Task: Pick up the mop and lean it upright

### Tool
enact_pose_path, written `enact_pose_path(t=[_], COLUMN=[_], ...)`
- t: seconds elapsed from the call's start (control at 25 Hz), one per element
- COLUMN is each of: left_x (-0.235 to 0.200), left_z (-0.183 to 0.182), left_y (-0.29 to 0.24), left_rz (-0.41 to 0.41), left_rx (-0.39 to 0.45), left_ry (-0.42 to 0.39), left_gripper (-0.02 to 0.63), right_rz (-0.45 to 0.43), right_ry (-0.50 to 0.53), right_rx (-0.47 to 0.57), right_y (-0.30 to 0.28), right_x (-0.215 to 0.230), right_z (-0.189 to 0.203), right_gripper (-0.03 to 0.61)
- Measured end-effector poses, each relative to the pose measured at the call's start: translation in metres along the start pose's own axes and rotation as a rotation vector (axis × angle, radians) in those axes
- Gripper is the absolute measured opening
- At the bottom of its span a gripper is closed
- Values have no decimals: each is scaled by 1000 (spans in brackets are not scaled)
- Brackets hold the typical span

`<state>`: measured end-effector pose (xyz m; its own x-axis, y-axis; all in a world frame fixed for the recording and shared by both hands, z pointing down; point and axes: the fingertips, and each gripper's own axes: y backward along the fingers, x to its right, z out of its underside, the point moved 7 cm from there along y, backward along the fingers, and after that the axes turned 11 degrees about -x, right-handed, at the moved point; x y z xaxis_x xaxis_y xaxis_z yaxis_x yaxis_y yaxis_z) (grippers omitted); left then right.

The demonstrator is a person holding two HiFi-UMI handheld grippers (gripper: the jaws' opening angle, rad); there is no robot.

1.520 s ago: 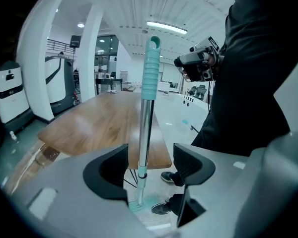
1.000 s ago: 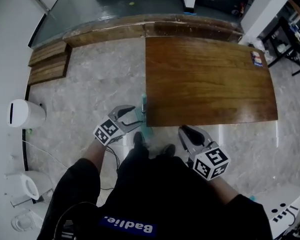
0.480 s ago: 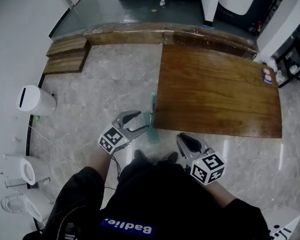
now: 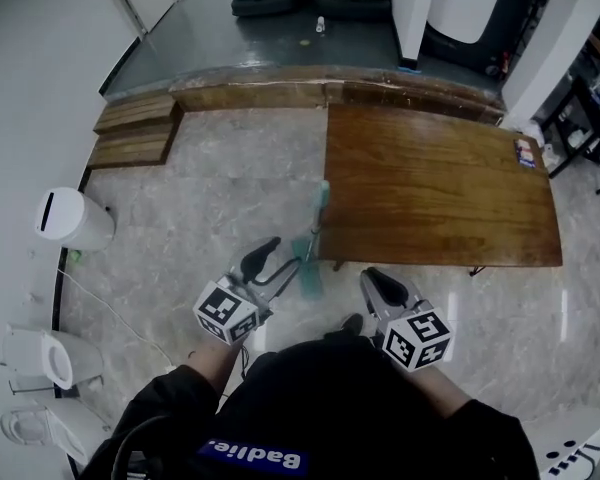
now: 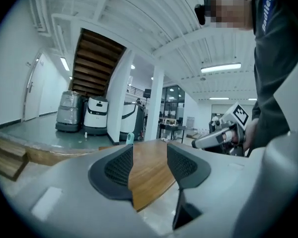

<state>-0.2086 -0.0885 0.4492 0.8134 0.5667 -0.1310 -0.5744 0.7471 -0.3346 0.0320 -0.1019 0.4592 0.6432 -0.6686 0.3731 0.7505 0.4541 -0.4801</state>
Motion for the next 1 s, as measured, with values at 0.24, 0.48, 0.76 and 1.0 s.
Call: enact_pose_path(t=[0.24, 0.48, 0.76, 1.0], left_x=[29, 53, 78, 110], left_z=[0, 15, 24, 23], left_y=[60, 115, 146, 148], left_rz=[-8, -14, 11, 9], left_rx=[98, 103, 119, 132], left_ry=[78, 41, 51, 32], left_gripper=[195, 148, 95, 63], right_rz=[100, 162, 225, 203], right_ry=[-12, -21, -19, 36], right_rx=[33, 32, 9, 26], right_y=[18, 34, 64, 82], right_x=[-54, -106, -135, -134], right_z=[25, 62, 90, 87], right_gripper=[49, 43, 35, 34])
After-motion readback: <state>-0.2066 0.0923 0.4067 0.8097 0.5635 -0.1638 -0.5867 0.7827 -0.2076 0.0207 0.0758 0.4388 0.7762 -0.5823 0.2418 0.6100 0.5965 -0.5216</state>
